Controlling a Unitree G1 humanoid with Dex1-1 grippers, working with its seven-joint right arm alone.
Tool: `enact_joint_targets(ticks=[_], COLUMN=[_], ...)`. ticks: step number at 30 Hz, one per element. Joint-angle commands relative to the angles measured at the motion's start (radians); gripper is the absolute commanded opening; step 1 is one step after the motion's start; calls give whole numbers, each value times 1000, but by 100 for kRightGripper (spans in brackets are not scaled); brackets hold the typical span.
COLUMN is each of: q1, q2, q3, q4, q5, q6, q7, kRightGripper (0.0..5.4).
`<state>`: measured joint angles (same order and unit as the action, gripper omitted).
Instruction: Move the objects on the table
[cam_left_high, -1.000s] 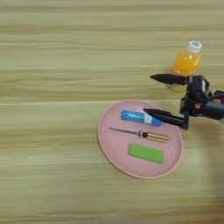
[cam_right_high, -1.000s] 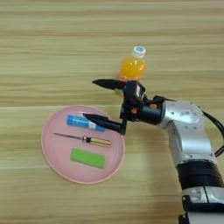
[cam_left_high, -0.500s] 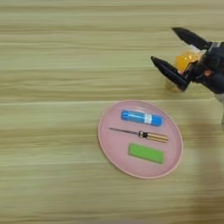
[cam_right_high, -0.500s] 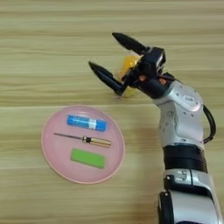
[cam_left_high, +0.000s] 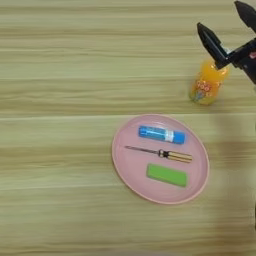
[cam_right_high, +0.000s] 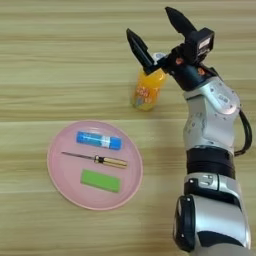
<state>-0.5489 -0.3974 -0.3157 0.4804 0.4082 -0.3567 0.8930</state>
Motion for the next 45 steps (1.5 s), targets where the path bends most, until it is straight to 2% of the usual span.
enact_joint_targets(ticks=[1,5,18,23,32,45], q1=[-91,-102,-172,-184,-214,-241], q2=[-62,-81,-121,-123,-123,-135], q3=[14,28,55,66,63,79], q4=[1,58,276,318,391,487], q5=[-64,-115,-221,-235,-220,-265], q6=[-8,-15,10,24,103,94], q7=[-74,-109,-219,-220,-206,-242], kRightGripper=[539,539,539,539,539,539])
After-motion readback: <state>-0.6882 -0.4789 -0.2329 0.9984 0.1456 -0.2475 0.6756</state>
